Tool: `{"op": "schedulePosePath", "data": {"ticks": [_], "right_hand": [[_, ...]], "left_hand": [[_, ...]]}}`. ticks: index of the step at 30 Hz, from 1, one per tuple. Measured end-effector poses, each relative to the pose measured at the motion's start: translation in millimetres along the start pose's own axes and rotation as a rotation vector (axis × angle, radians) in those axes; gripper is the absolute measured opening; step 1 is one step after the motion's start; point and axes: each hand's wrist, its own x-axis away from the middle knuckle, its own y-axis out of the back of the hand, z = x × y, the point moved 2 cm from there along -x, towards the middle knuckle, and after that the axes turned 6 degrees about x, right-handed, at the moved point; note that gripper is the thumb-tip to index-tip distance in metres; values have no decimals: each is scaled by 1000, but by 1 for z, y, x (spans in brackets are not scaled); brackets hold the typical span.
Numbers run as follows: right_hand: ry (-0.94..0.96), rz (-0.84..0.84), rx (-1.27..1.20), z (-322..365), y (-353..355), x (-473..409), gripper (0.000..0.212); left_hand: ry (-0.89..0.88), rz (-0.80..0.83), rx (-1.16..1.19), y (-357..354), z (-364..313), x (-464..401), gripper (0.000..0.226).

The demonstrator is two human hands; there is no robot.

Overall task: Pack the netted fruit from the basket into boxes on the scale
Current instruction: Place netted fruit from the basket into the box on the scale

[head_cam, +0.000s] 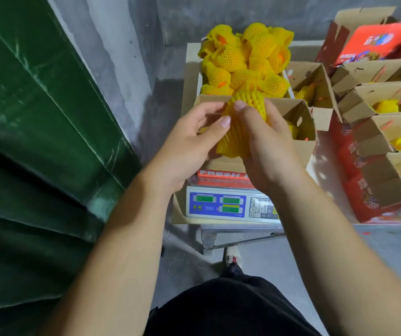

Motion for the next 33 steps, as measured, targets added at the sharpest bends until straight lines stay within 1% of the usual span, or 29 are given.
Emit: {"op": "schedulePosePath", "data": {"ticks": [2,5,7,8,11,13,16,19,20,22,25,27,28,30,31,33], "right_hand": [[-26,-10,-23,3,-8,3,27],[-94,-32,-165,6,-13,1,52],[-135,10,-232,6,-14,2,59],[-150,22,-196,6,-15,4,58],[-154,59,-54,1,-15,8,46],[-177,116,-69,-2,-15,7,40],[-211,120,-112,-5,-12,3,35],[-187,121,-99,-8,-7,-5,33],[-160,100,-50,-8,-5,-10,32],[-66,14,126,-7,1,-22,35],[101,-133,490,-4,15,-47,51],[182,-170,785,-7,25,-61,59],[211,-176,926,-10,30,-68,62],[239,-162,1129,-20,39,-80,64],[211,-125,1210,-26,42,-86,65],[71,-2,1358,-38,45,-95,70]], "left_hand": [[-13,-17,14,1,-3,6,33],[-57,-72,41,5,-5,10,53],[-66,-118,115,9,-6,11,51],[-71,-139,135,11,-6,11,48],[-69,-160,140,15,-2,12,44],[-62,-149,138,15,1,12,42],[-52,-153,80,14,5,11,42],[-33,-144,-20,14,6,8,48],[-23,-140,-47,14,6,7,48],[-2,-138,-113,16,6,5,41],[-3,-174,-150,21,7,2,28],[4,-214,-137,24,6,1,24],[8,-229,-138,26,6,1,23],[10,-244,-141,29,5,0,22],[10,-249,-142,31,5,0,22],[15,-255,-145,33,5,0,22]]}}
